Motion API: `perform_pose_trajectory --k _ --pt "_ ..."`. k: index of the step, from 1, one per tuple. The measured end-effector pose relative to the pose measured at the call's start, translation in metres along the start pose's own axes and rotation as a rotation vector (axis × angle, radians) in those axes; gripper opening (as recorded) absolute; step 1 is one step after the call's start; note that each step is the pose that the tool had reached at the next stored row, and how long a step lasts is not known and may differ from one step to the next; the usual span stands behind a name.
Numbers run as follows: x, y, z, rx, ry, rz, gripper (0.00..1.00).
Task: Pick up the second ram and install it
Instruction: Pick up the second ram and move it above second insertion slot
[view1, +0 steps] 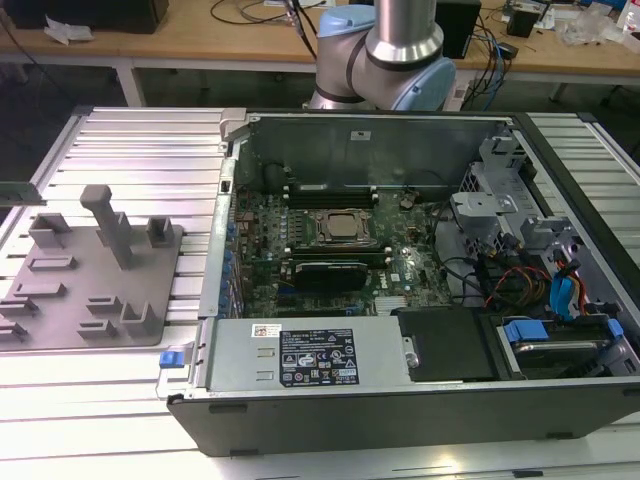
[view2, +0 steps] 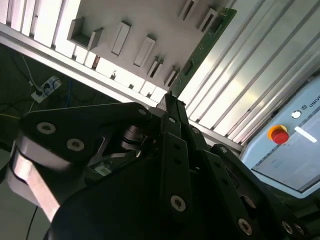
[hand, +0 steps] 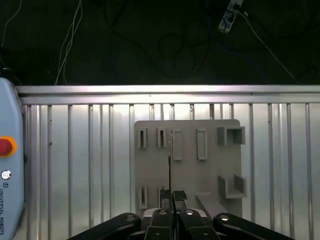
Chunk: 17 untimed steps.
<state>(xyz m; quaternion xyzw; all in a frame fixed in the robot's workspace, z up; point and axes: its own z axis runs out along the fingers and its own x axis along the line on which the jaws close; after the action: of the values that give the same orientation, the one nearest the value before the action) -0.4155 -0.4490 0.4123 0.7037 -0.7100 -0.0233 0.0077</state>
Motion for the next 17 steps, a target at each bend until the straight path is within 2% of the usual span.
perform_pose_trajectory --k 1,2,6,8,12,17 --pt "-0.0002 0.0003 -0.0072 0.0 0.0001 0.0 0.09" --pt "-0.0004 0.0008 -0.0194 0.0 0.0 0.0 0.09" --pt "-0.0009 0.0018 -0.0399 0.0001 0.0 0.0 0.09" --pt "-0.001 0.002 -0.0439 0.0 0.0 0.0 0.09" --pt "-0.0011 0.0016 -0.0446 -0.0001 0.0001 0.0 0.09" --pt "-0.0011 -0.0074 -0.0449 0.0 0.0 0.0 0.09"
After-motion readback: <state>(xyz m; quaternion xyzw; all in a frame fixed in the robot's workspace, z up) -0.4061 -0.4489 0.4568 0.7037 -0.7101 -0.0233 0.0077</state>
